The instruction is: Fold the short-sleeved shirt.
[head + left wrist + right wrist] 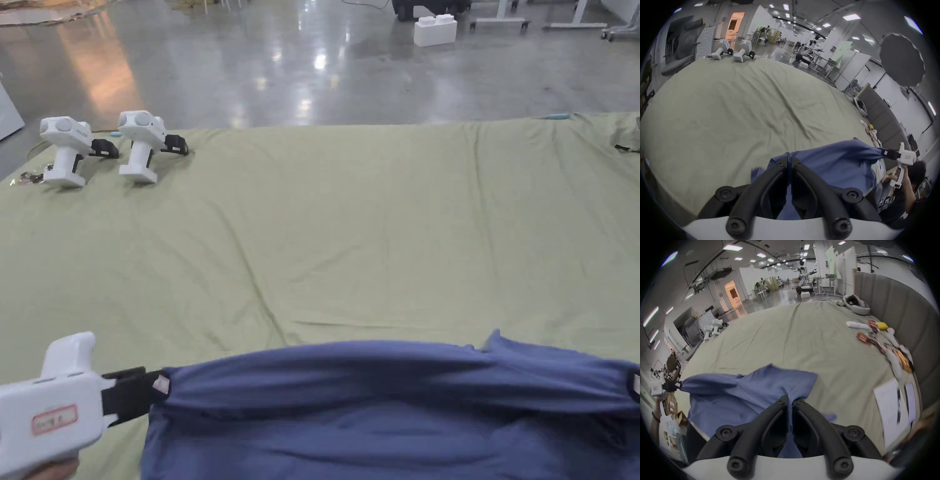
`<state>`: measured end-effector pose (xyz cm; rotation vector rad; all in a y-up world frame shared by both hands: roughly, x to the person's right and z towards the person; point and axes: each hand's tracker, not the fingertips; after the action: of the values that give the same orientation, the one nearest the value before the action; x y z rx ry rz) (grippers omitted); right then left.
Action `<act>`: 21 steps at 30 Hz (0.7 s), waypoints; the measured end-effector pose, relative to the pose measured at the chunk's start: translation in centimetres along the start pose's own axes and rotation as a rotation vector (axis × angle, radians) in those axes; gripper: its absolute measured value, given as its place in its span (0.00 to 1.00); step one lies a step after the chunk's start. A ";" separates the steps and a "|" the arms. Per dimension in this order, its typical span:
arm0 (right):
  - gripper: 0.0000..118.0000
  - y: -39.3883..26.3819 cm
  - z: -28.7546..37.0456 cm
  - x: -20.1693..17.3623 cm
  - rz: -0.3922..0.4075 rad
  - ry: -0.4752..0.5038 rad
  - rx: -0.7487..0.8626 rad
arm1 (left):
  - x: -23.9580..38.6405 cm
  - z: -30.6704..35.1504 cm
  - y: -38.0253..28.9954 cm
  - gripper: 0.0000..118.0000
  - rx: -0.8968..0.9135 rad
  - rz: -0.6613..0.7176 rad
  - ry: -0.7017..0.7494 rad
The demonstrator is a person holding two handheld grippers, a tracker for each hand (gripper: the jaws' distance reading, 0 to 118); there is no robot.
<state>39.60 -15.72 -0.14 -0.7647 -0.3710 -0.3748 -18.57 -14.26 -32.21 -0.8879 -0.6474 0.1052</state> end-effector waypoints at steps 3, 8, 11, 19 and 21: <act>0.05 -6.0 3.8 0.5 -0.056 -0.002 -0.008 | 0.0 2.9 -5.7 0.05 -0.038 0.040 0.006; 0.05 -12.6 3.9 1.7 -0.142 -0.033 -0.082 | -0.4 1.3 -11.4 0.05 -0.124 0.060 0.034; 0.07 -14.1 2.9 2.4 -0.180 -0.046 -0.073 | -3.2 -0.4 -12.1 0.42 -0.111 0.083 0.059; 0.80 -13.6 6.2 2.5 -0.169 -0.115 0.024 | -0.6 7.0 -9.7 0.83 0.185 -0.015 0.183; 0.80 -12.0 9.4 0.9 -0.147 -0.094 0.158 | 2.7 11.3 -8.7 0.83 0.338 -0.111 0.179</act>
<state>33.19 -17.06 13.65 -0.6032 -0.5403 -0.4425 -24.27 -11.15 -19.22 -0.5268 -0.4920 0.0328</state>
